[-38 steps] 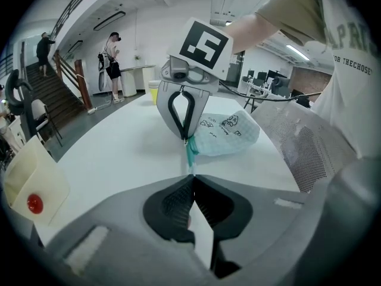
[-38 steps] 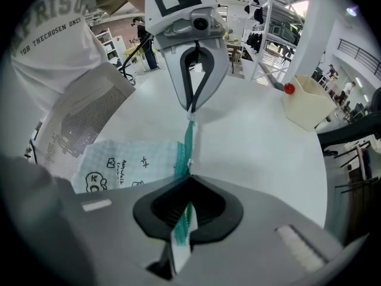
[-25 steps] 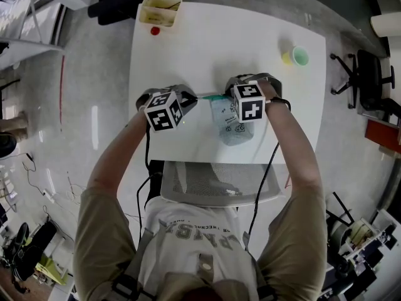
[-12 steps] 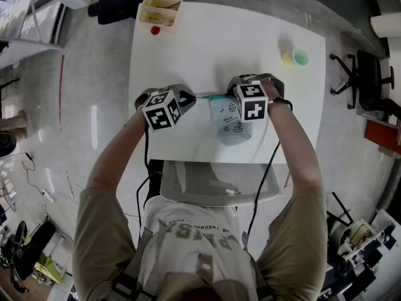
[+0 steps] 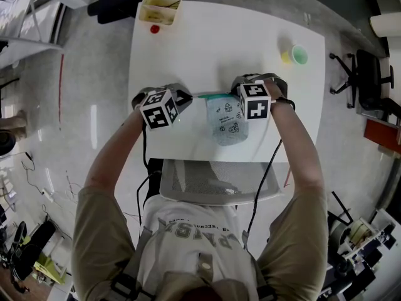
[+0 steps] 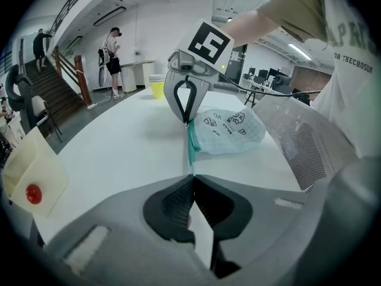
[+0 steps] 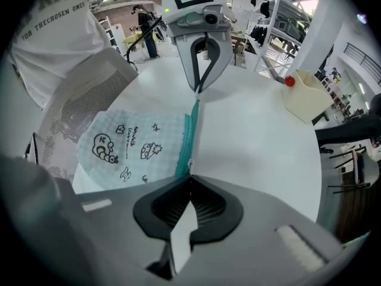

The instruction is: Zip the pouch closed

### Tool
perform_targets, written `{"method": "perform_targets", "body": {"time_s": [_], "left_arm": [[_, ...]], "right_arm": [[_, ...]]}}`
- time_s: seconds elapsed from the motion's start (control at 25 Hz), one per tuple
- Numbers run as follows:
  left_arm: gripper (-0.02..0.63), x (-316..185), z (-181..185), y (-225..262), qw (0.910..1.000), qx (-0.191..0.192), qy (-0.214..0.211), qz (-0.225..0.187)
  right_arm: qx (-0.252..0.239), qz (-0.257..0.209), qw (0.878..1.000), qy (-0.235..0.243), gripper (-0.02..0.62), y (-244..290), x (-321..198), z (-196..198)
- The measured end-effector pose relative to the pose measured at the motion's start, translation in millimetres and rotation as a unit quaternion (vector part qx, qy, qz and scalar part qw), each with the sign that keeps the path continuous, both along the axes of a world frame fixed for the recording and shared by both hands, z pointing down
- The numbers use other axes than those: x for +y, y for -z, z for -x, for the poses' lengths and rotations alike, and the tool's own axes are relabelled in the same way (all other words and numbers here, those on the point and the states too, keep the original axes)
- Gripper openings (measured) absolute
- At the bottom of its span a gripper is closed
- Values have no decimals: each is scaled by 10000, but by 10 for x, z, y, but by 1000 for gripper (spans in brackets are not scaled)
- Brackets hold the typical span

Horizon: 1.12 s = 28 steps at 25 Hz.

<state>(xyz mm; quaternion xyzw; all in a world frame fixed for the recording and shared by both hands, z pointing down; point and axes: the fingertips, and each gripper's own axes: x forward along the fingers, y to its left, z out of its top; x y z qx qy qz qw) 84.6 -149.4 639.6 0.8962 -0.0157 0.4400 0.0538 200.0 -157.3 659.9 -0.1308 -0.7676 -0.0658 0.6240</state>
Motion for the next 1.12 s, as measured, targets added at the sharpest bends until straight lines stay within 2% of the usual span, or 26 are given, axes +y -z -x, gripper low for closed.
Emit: {"method": "perform_targets", "body": {"time_s": [0.72,0.84,1.0,1.12], "left_arm": [[11,-8,47,-38,10000,-34,46,46],[11,-2,102,-74,9999,-138,11,48],[10,-4,214,-97,9996,-117,207,166],[11,-5,195,-99,9997,-152,155,132]], "right_arm": [[49,-4,10000,-87,3,22,0,-112],[196,-3,9998,-34,3,16,4,-194],[94,44,9993,-373,3,9,-26,-305],[146,27,9994,-327,3,-23,-12,-318]]}}
